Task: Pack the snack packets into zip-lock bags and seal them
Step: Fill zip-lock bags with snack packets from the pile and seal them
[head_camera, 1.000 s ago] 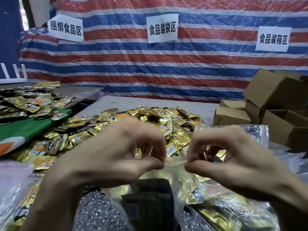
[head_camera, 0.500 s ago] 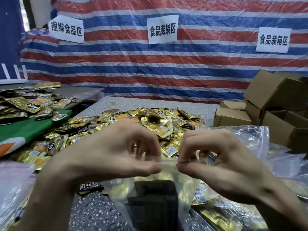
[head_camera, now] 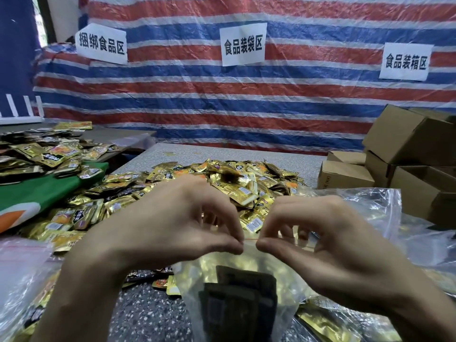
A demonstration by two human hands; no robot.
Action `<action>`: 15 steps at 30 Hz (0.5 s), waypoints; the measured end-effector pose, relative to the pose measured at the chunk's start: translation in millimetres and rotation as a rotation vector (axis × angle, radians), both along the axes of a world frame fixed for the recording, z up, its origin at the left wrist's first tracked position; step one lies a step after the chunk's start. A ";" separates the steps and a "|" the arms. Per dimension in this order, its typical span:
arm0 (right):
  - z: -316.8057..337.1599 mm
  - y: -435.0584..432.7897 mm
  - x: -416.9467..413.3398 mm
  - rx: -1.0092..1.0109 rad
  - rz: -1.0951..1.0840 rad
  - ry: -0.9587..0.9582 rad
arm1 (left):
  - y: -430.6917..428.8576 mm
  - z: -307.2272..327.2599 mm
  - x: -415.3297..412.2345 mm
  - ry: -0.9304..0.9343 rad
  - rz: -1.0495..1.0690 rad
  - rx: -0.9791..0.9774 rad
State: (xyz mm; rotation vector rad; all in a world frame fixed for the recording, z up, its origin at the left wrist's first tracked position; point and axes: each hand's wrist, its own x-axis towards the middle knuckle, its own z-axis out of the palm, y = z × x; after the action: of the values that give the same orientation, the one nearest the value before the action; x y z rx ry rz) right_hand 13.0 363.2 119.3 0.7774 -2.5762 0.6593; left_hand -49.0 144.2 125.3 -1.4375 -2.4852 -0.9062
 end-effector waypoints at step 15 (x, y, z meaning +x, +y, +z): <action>0.7 -7.2 11.4 0.151 -0.081 -0.007 | -1.4 -1.6 -8.1 0.036 -0.025 0.043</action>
State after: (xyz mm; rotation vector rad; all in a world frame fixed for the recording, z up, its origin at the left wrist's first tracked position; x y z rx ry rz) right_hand 24.4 356.0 120.0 0.7125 -2.6721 0.4486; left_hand -57.1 142.7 123.7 -1.4609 -2.4125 -0.9243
